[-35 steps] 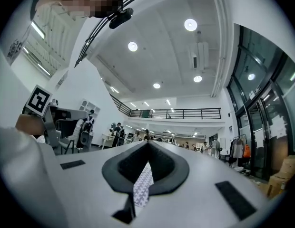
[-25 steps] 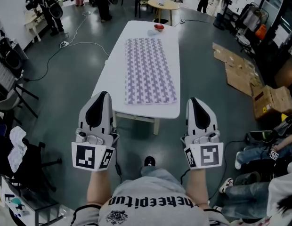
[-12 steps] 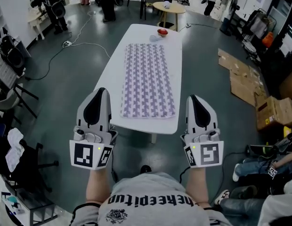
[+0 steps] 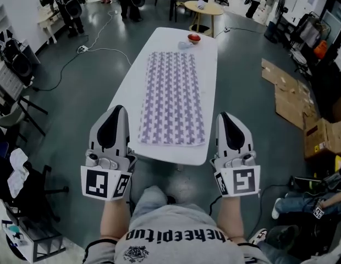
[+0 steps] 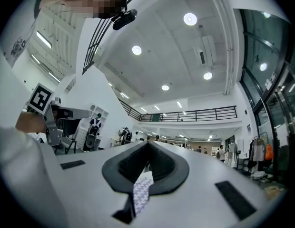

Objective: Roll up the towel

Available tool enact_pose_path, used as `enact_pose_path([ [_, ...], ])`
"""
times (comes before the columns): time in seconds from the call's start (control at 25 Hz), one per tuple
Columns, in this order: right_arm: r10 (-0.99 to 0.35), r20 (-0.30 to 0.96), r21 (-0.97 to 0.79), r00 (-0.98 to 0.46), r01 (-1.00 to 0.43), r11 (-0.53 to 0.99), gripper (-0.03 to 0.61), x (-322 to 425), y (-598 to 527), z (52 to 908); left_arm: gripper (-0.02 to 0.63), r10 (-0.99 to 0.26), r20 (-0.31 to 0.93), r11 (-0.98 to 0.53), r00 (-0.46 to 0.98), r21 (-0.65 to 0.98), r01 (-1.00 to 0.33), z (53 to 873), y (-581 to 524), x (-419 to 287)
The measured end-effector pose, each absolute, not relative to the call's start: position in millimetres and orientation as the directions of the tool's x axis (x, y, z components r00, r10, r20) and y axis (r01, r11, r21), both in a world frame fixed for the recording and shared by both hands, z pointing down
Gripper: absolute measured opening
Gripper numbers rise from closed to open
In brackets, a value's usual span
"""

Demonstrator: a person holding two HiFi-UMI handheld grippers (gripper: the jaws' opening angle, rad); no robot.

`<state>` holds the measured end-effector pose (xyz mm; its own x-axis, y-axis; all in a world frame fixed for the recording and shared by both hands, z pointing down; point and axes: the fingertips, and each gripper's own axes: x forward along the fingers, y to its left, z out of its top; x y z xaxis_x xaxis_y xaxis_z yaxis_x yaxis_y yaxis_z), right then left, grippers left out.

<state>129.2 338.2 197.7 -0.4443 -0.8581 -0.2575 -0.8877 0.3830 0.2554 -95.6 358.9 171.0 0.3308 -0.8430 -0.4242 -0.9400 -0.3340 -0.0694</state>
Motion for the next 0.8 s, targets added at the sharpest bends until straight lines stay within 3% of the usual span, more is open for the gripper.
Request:
enact_pose_path([
  [0.28, -0.857, -0.245, 0.247, -0.453, -0.884, 0.396, 0.003, 164, 304, 187, 0.005, -0.853, -0.407, -0.321, 0.326, -0.083, -0.944, 157, 327, -60],
  [0.8, -0.877, -0.222, 0.252, -0.425, -0.894, 0.370, 0.002, 125, 199, 210, 0.005, -0.854, -0.377, -0.344, 0.358, -0.107, -0.933, 183, 213, -98],
])
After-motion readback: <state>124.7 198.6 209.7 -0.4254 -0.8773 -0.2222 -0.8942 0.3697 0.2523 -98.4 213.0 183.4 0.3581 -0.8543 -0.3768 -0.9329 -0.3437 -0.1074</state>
